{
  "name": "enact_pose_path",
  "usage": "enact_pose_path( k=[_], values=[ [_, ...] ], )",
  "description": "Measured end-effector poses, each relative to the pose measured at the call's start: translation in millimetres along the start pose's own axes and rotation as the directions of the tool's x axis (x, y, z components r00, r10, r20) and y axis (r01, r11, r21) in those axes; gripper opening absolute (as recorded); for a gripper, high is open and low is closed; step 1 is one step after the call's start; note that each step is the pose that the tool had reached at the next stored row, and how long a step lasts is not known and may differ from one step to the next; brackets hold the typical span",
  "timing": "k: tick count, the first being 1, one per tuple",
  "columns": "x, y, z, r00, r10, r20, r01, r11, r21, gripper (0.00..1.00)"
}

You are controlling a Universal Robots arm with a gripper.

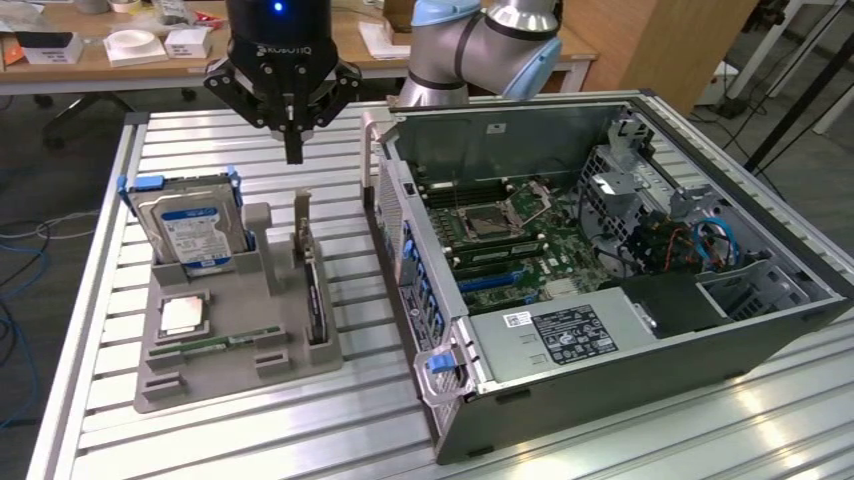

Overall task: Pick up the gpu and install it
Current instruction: 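Pick up the gpu and move the gpu toward the slot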

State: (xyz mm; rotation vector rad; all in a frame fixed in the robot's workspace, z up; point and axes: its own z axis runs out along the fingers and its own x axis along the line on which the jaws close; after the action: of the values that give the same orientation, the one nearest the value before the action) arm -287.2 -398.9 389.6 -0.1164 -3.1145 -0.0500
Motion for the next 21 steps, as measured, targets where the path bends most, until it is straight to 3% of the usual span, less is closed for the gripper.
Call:
enact_pose_path(
  k=[21],
  values=[
    [0.0,0.0,0.0,1.0,0.0,0.0001,0.0,1.0,0.0027,0.11]
  ],
)
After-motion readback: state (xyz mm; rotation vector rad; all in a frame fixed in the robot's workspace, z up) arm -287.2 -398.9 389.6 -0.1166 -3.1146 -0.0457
